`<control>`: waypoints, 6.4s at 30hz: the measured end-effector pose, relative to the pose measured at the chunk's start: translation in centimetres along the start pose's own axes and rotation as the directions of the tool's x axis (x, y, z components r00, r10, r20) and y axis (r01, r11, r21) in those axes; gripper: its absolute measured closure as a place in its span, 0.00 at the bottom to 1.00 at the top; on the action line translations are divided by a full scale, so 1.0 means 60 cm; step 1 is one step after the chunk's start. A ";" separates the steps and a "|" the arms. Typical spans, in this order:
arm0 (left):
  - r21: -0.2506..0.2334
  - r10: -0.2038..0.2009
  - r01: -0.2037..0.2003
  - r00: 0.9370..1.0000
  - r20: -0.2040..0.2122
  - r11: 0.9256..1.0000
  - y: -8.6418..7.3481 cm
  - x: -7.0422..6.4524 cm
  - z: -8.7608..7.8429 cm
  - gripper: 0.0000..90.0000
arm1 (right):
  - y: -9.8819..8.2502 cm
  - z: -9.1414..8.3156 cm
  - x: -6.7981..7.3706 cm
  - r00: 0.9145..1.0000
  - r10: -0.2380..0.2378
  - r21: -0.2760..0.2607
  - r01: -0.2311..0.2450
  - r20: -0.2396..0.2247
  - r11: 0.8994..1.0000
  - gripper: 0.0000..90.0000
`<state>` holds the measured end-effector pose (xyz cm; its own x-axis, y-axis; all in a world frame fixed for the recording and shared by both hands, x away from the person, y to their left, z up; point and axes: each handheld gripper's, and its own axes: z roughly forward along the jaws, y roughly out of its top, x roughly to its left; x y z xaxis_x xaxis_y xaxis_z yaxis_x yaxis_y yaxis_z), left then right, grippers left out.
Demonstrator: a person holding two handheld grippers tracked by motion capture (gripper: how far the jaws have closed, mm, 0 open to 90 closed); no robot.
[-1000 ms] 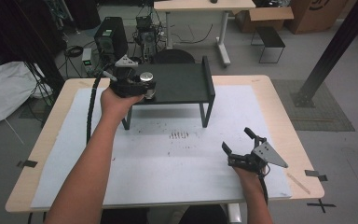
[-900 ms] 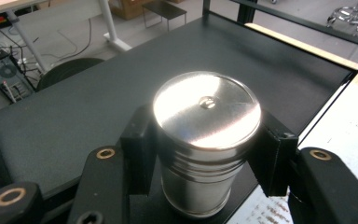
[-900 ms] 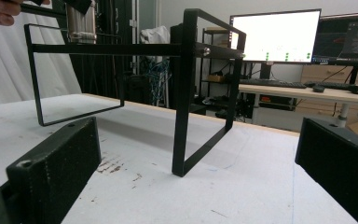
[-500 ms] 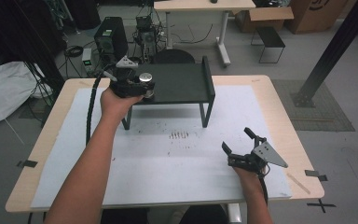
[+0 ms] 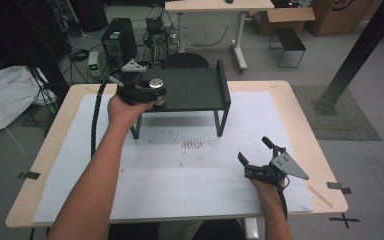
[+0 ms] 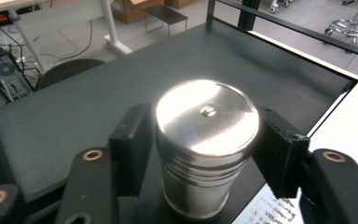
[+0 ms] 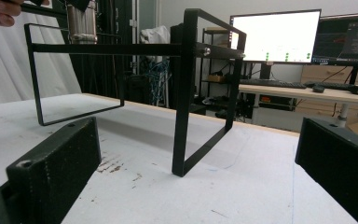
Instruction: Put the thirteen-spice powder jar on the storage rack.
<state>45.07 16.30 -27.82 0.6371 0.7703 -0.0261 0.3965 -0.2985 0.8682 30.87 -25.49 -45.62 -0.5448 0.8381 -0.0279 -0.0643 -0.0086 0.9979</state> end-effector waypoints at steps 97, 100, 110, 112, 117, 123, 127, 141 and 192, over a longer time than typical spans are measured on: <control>-0.417 -0.040 0.028 0.999 -0.022 0.908 -0.208 -0.011 -0.122 0.00 | 0.000 0.000 0.002 1.000 -0.009 -0.003 0.009 -0.003 1.000 0.00; -0.418 -0.042 0.029 0.999 -0.021 0.908 -0.216 -0.012 -0.119 0.00 | 0.000 -0.001 0.001 1.000 -0.008 -0.005 0.008 -0.003 1.000 0.00; -0.448 -0.060 0.038 0.998 -0.034 0.893 -0.250 -0.012 -0.108 0.00 | 0.000 -0.001 0.001 1.000 -0.009 -0.006 0.009 -0.003 1.000 0.00; -0.451 -0.063 0.041 0.997 -0.034 0.892 -0.256 -0.011 -0.107 0.00 | 0.000 -0.001 0.002 1.000 -0.009 -0.005 0.008 -0.003 1.000 0.00; -0.506 -0.053 0.039 0.999 -0.012 0.862 -0.278 -0.010 -0.105 0.00 | 0.000 -0.001 0.001 1.000 -0.008 -0.007 0.008 -0.003 1.000 0.00; -0.500 -0.049 0.031 0.999 -0.021 0.865 -0.296 -0.008 -0.101 0.00 | 0.000 -0.001 0.001 1.000 -0.010 -0.006 0.010 -0.003 1.000 0.00; -0.502 -0.057 0.036 0.998 -0.027 0.864 -0.312 -0.007 -0.097 0.00 | 0.000 -0.001 0.002 1.000 -0.009 -0.008 0.009 -0.003 1.000 0.00; -0.462 -0.072 0.040 0.996 -0.052 0.886 -0.351 -0.008 -0.080 0.01 | 0.000 -0.001 0.002 1.000 -0.010 -0.008 0.010 -0.002 1.000 0.00; -0.476 -0.030 -0.039 0.990 -0.137 0.878 -0.380 -0.030 -0.076 0.00 | 0.000 -0.001 0.001 1.000 -0.004 -0.007 0.004 -0.005 1.000 0.00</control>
<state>31.91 24.29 -45.32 0.5284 0.8489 0.0154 0.0088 -0.0236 0.9997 30.77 -25.50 -45.65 -0.5490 0.8352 -0.0320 -0.0723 -0.0093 0.9973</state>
